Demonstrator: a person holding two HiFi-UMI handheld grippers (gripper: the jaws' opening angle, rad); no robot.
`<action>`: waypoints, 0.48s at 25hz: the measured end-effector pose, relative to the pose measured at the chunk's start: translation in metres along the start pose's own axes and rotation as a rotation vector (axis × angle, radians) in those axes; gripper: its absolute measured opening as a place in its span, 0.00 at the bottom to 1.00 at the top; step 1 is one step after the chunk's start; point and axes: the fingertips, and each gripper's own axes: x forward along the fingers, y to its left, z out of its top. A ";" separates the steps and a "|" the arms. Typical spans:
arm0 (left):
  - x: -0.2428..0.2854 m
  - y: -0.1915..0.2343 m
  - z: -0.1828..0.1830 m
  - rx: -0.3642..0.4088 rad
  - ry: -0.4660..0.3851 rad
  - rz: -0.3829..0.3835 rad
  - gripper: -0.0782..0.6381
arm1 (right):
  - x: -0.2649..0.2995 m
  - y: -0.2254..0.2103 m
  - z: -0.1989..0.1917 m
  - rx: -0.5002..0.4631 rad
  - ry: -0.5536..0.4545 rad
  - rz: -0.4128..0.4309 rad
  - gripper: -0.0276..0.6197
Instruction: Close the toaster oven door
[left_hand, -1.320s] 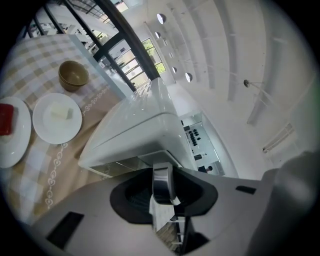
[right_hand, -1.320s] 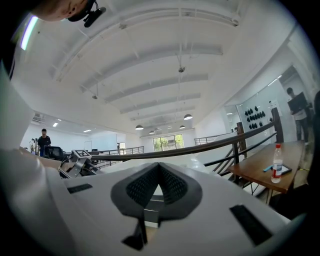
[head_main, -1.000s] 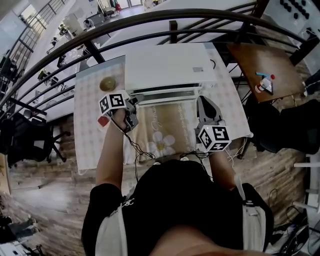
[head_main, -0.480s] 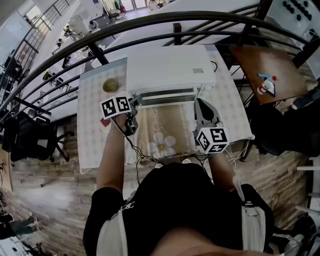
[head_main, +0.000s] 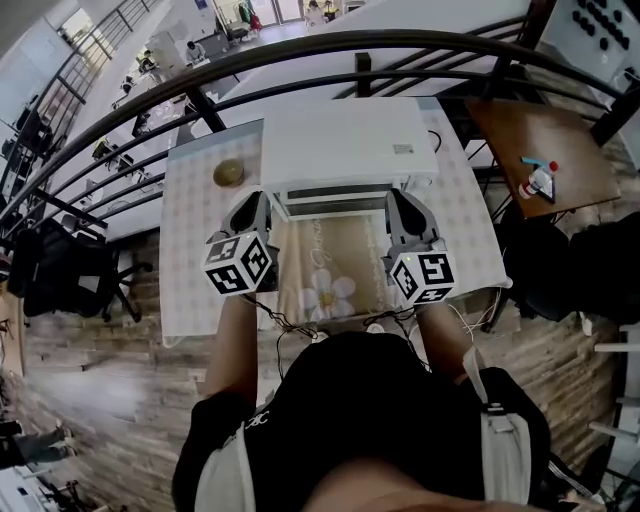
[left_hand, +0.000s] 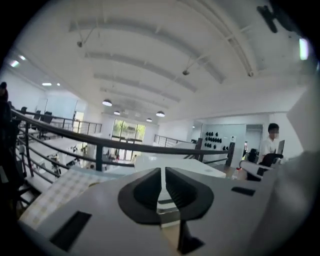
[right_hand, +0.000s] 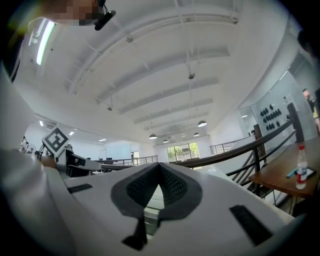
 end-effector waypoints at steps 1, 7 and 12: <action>-0.008 -0.006 0.009 0.039 -0.046 -0.002 0.16 | 0.003 0.002 0.005 -0.007 -0.013 0.002 0.05; -0.046 -0.029 0.026 0.213 -0.209 0.064 0.14 | 0.012 0.022 0.017 -0.062 -0.046 0.027 0.05; -0.053 -0.027 0.014 0.176 -0.217 0.062 0.14 | 0.010 0.039 0.010 -0.051 -0.038 0.070 0.05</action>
